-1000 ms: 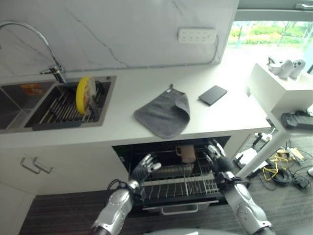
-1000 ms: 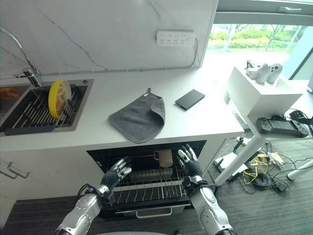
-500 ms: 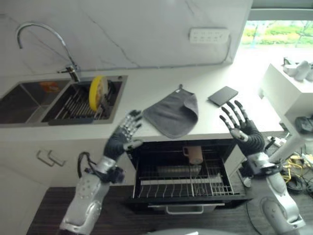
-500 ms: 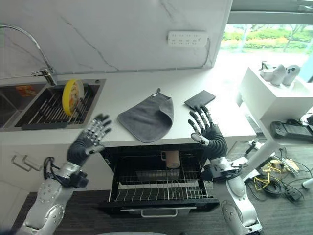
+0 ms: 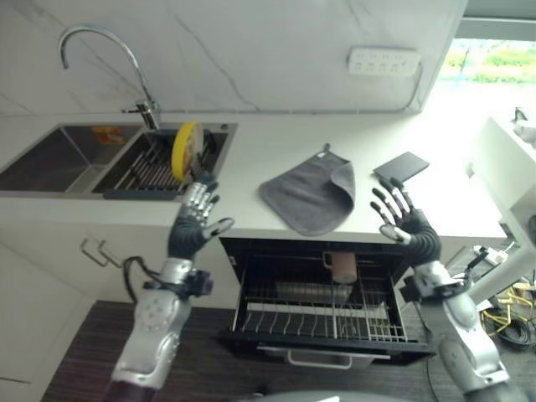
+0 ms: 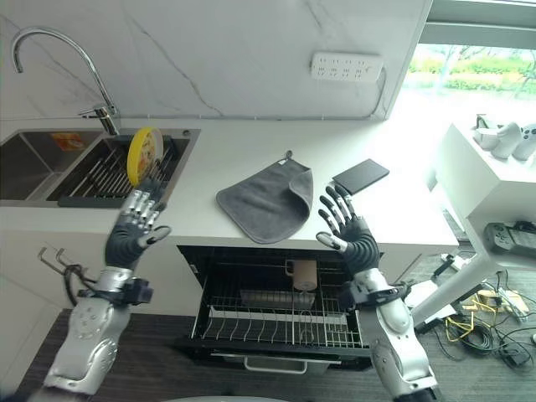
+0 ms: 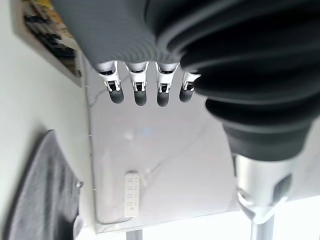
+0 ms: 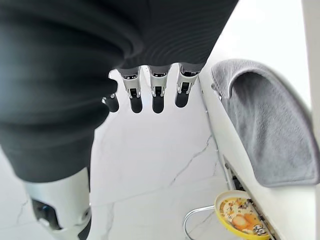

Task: Place the dishes in the dishwasher.

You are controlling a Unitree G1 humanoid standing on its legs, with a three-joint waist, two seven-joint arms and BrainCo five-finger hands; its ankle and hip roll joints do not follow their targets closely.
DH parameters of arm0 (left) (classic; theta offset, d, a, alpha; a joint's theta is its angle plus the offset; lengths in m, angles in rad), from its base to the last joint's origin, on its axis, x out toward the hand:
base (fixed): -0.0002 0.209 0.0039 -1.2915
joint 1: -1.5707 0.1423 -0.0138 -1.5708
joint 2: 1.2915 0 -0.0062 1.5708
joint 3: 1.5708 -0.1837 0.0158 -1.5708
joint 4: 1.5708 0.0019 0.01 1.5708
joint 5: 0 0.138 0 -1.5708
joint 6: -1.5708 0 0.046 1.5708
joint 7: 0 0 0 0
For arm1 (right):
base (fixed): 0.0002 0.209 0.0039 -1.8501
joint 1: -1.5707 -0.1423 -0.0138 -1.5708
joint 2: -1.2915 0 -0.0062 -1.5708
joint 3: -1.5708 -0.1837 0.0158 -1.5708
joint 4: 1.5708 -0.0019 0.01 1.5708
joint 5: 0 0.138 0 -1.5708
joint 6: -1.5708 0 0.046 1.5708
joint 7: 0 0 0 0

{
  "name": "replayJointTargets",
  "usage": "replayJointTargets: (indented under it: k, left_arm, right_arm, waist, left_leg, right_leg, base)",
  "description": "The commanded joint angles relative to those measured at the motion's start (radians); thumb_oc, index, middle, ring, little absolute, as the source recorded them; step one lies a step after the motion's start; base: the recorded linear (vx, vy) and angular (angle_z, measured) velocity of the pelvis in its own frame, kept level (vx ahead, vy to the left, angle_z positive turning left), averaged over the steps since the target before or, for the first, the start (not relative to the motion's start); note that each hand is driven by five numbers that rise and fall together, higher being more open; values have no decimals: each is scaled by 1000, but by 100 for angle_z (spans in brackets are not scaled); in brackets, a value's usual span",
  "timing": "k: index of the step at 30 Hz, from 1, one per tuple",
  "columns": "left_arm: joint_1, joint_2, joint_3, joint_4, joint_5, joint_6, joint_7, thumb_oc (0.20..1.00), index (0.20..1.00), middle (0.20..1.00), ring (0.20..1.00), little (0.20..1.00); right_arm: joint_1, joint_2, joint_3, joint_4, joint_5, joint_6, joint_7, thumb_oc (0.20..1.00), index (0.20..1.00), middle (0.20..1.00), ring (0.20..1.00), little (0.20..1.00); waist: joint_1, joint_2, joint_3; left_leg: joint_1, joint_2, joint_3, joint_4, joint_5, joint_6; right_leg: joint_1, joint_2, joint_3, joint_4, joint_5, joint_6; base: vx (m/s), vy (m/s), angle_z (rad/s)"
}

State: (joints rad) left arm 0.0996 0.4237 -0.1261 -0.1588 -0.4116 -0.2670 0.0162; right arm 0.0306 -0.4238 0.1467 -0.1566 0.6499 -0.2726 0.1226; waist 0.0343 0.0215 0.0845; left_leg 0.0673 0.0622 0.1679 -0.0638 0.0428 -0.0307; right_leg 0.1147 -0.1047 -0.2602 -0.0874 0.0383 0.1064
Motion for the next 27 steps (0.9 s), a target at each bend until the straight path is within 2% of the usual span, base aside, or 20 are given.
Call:
replayJointTargets:
  k: [1,4,7,10,12,15,16,18,20,21,22,24,25,26,27]
  left_arm:
    - [-103,24,34,-13,-24,-57,-26,1000,1000,1000,1000,1000]
    - [-94,18,45,-16,-38,-56,-46,1000,1000,1000,1000,1000]
    - [-95,24,52,-17,-30,-71,-45,1000,1000,1000,1000,1000]
    - [-98,24,63,-25,-29,-50,-38,1000,1000,1000,1000,1000]
    - [-95,27,66,-20,-21,-43,-36,1000,1000,1000,1000,1000]
    - [-95,29,62,-22,-9,-40,-46,1000,1000,1000,1000,1000]
    - [-96,29,54,-25,-14,-42,-50,1000,1000,1000,1000,1000]
    - [-102,21,41,-23,-6,-46,-50,1000,1000,1000,1000,1000]
    - [-108,14,22,-26,13,-52,-27,1000,1000,1000,1000,1000]
    - [-110,12,19,-26,18,-51,-16,1000,1000,1000,1000,1000]
    - [-112,16,18,-31,9,-47,14,1000,1000,1000,1000,1000]
    - [-114,16,26,-32,-23,-45,16,1000,1000,1000,1000,1000]
    - [-113,22,25,-30,-24,-46,16,1000,1000,1000,1000,1000]
    - [-113,24,24,-29,-23,-46,16,1000,1000,1000,1000,1000]
    - [-111,31,19,-22,9,-36,8,1000,1000,1000,1000,1000]
  right_arm:
    - [-125,15,-37,-27,34,-80,7,1000,1000,1000,1000,1000]
    - [-114,20,-43,-31,20,-91,-1,1000,1000,1000,1000,1000]
    - [-115,21,-47,-35,22,-88,-11,1000,1000,1000,1000,1000]
    - [-109,23,-53,-38,-30,-76,-53,1000,1000,1000,1000,1000]
    - [-104,24,-56,-49,-21,-58,-66,1000,1000,1000,1000,1000]
    - [-101,14,-64,-58,-42,-42,-92,1000,1000,1000,1000,1000]
    - [-105,5,-62,-54,-55,-52,-113,1000,1000,1000,1000,1000]
    - [-123,2,-60,-39,-91,-110,-183,1000,1000,1000,1000,1000]
    - [-142,4,-66,-28,-105,-152,-206,1000,1000,1000,1000,1000]
    - [-145,2,-74,-34,-109,-151,-209,1000,1000,1000,1000,1000]
    - [-145,-7,-90,-48,-98,-146,-207,1000,1000,1000,1000,1000]
    - [-136,-19,-112,-69,3,-150,-216,1000,1000,1000,1000,1000]
    - [-136,-16,-120,-72,39,-154,-215,1000,1000,1000,1000,1000]
    - [-136,-15,-123,-72,40,-153,-214,1000,1000,1000,1000,1000]
    - [-133,-7,-134,-67,12,-160,-228,1000,1000,1000,1000,1000]
  waist:
    - [1,-44,48]
    - [-3,-36,34]
    - [-5,-30,24]
    - [-10,-28,16]
    - [-12,-30,16]
    - [-13,-41,33]
    - [-10,-44,46]
    - [-12,-41,62]
    - [-16,-25,65]
    - [-19,-17,62]
    - [-25,-2,61]
    - [-37,15,65]
    - [-42,19,69]
    - [-42,18,71]
    - [-49,20,72]
  left_leg:
    - [-24,-26,-58,74,-23,-8]
    - [-7,-12,-26,41,-11,-21]
    - [1,-8,-26,22,-6,-25]
    - [8,-11,-19,22,-9,-24]
    - [4,-19,-20,45,-23,-20]
    - [-36,-39,1,178,-66,-12]
    - [-62,-31,2,236,-58,-15]
    - [-75,11,0,260,-37,-26]
    - [-55,73,-30,211,17,-52]
    - [-40,96,-52,177,37,-61]
    - [-22,146,-95,122,75,-75]
    - [-10,187,-130,95,106,-88]
    - [-6,175,-138,93,66,-84]
    - [-4,168,-136,95,48,-80]
    - [13,152,-102,69,15,-74]
  right_leg:
    - [-27,51,28,43,-8,-44]
    - [-20,34,4,9,12,-34]
    - [-20,33,12,1,13,-30]
    - [-18,34,16,6,10,-32]
    - [-17,37,21,15,3,-36]
    - [-22,23,20,54,-10,-45]
    - [-23,13,17,68,-11,-50]
    - [-29,0,19,91,-13,-53]
    - [-38,-16,35,109,-17,-46]
    - [-43,-25,49,119,-22,-40]
    - [-52,-49,78,147,-36,-28]
    - [-67,-85,110,191,-53,-12]
    - [-78,-112,122,208,-52,3]
    - [-81,-121,126,214,-52,9]
    - [-85,-174,114,219,-32,47]
  base:
    - [6,33,6]
    - [3,52,17]
    - [14,36,10]
    - [52,47,-2]
    - [50,36,-1]
    - [13,66,2]
    - [-37,185,8]
    - [-59,312,5]
    - [-37,465,-13]
    - [-35,706,-16]
    - [-43,793,-15]
    - [-60,767,-23]
    - [-44,482,-24]
    - [-45,568,-24]
    - [-59,533,-11]
